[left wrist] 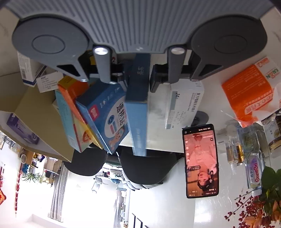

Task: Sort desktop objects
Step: 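Close the left tool on the long blue medicine box, then lift the blue box with the left tool toward the tall cardboard box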

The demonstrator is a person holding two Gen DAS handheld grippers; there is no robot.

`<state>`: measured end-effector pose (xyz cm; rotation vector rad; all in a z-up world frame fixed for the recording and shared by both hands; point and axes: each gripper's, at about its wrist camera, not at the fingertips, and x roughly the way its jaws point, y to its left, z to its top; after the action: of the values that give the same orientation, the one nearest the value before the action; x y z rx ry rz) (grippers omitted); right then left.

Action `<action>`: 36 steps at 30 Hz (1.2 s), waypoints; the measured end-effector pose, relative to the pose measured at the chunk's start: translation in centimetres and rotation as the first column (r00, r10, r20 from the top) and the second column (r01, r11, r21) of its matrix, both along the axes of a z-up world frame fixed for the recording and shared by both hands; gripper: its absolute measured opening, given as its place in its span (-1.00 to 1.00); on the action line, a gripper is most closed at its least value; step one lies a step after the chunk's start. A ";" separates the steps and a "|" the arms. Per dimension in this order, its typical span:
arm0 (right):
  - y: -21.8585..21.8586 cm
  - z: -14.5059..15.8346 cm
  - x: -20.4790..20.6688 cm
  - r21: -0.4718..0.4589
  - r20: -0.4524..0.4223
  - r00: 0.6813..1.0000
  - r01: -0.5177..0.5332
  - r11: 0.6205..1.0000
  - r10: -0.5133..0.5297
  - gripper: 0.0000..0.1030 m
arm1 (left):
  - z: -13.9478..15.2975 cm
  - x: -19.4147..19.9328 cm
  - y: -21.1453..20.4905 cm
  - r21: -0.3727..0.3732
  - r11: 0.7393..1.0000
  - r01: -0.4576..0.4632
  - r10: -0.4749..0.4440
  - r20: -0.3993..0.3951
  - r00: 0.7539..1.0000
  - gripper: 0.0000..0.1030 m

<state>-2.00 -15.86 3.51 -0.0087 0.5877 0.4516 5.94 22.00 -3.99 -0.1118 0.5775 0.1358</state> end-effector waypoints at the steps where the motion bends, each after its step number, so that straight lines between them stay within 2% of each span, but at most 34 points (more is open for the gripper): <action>1: 0.1 0.0 0.0 -0.003 0.001 1.000 -0.003 1.000 0.003 0.90 | 0.0 0.2 -0.1 0.004 1.000 -0.002 0.002 0.000 1.000 -0.43; 6: 0.2 0.2 -0.1 -0.005 0.003 1.000 -0.002 1.000 0.002 0.90 | -0.2 1.3 -0.3 0.017 1.000 -0.016 0.016 -0.005 1.000 -0.45; 11: 0.4 0.1 -0.1 -0.007 -0.004 1.000 -0.008 1.000 0.008 0.90 | -0.5 1.7 -0.3 0.026 0.998 -0.055 0.054 0.006 0.998 -0.58; 22: 0.9 0.2 -0.2 -0.006 0.000 1.000 -0.030 1.000 0.030 0.90 | -0.3 0.3 0.0 -0.020 0.995 -0.100 0.101 0.041 0.994 -0.61; 36: 1.5 0.6 -0.7 0.000 0.010 0.999 -0.049 0.999 0.049 0.90 | 3.2 -1.9 -0.7 -0.013 0.995 -0.103 0.104 0.161 0.982 -0.61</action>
<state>-2.69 -14.38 4.10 -0.0252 0.5781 0.4985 4.07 21.25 -0.82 -0.1562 0.4105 0.2244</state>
